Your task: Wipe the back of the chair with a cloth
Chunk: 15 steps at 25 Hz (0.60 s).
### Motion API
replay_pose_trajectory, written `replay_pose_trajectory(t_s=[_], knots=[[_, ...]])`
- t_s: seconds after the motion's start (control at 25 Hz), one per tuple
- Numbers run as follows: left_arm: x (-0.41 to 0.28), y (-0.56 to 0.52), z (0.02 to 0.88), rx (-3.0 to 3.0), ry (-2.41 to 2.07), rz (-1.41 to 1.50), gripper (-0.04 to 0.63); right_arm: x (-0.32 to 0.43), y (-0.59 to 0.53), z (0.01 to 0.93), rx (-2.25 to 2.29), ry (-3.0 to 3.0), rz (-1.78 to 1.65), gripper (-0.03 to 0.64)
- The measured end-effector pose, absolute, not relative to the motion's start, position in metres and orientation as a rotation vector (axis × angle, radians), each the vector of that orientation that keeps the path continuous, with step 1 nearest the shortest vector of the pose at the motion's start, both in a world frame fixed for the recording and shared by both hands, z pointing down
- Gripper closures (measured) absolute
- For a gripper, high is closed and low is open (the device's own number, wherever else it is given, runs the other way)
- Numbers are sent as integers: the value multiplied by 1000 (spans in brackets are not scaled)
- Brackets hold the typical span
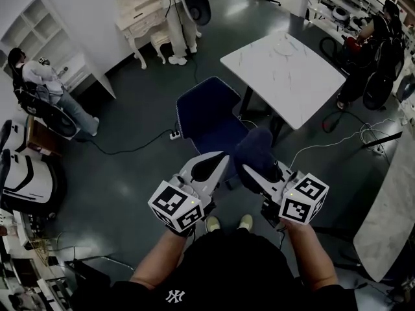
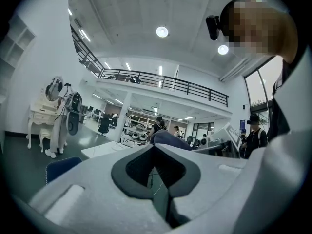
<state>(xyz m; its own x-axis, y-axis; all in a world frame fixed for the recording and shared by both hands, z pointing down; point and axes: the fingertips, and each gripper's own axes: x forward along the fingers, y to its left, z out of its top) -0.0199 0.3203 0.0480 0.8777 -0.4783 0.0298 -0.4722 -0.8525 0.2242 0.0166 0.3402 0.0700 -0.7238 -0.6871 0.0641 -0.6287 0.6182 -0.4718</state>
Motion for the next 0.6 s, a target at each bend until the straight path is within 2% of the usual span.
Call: replay_pose_trajectory(t_s=[0.6], knots=[[-17,309,49,2860,-801,-25,588,18,333,65,-1176,2792,-608,534]])
